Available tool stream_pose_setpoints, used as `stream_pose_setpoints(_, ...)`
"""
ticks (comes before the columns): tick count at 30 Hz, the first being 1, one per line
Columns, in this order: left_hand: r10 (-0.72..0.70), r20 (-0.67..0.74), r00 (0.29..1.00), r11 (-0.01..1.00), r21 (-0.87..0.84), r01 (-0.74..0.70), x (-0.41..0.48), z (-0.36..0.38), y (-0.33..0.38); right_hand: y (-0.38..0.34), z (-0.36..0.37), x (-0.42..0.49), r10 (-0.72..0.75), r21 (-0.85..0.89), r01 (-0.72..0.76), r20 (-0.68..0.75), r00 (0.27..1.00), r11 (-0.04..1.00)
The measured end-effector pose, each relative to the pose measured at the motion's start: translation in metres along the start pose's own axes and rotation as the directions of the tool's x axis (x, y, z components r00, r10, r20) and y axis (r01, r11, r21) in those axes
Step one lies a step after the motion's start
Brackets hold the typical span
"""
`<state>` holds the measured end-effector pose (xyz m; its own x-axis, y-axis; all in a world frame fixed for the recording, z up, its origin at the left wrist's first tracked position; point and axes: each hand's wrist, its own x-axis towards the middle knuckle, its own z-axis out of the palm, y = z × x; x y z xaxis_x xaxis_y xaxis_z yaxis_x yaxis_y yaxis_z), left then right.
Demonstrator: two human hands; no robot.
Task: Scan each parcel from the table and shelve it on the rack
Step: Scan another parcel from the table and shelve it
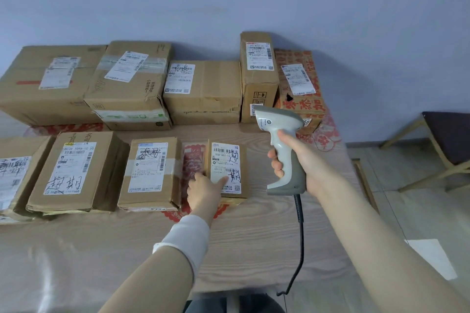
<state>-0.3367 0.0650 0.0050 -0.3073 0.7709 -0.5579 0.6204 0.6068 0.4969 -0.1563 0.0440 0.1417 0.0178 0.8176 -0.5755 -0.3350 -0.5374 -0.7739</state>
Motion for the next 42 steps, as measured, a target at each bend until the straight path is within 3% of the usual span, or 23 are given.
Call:
stream_pose_setpoints(4, 0.002, -0.103, 0.995, 0.999, 0.032, 0.002, -0.020, 0.017, 0.019, -0.004, -0.021, 0.005, 0.033, -0.006, -0.033, 0.052, 0.998, 0.999)
stream_pose_setpoints(13, -0.075, 0.007, 0.997, 0.966, -0.247, 0.074, -0.027, 0.020, 0.025, -0.011, -0.043, -0.003, 0.030, -0.082, -0.025, 0.049, 0.998, 0.996)
stream_pose_setpoints(16, 0.037, 0.034, 0.999, 0.914, -0.406, -0.020, -0.037, 0.008, 0.031, -0.022, -0.041, -0.012, 0.013, -0.130, -0.007, 0.043, 0.999, 0.991)
stream_pose_setpoints(23, 0.345, -0.056, 0.937, 0.648, -0.708, -0.281, -0.070, -0.045, 0.071, -0.066, -0.017, -0.048, -0.148, -0.221, 0.157, 0.057, 0.987, 0.963)
stream_pose_setpoints(31, 0.486, -0.176, 0.856, 0.491, -0.755, -0.434, -0.085, -0.097, 0.104, -0.097, 0.025, -0.084, -0.381, -0.278, 0.395, 0.106, 0.919, 0.875)
stream_pose_setpoints(42, 0.548, -0.276, 0.789, 0.395, -0.747, -0.535, -0.101, -0.123, 0.119, -0.108, 0.045, -0.111, -0.492, -0.266, 0.515, 0.153, 0.857, 0.815)
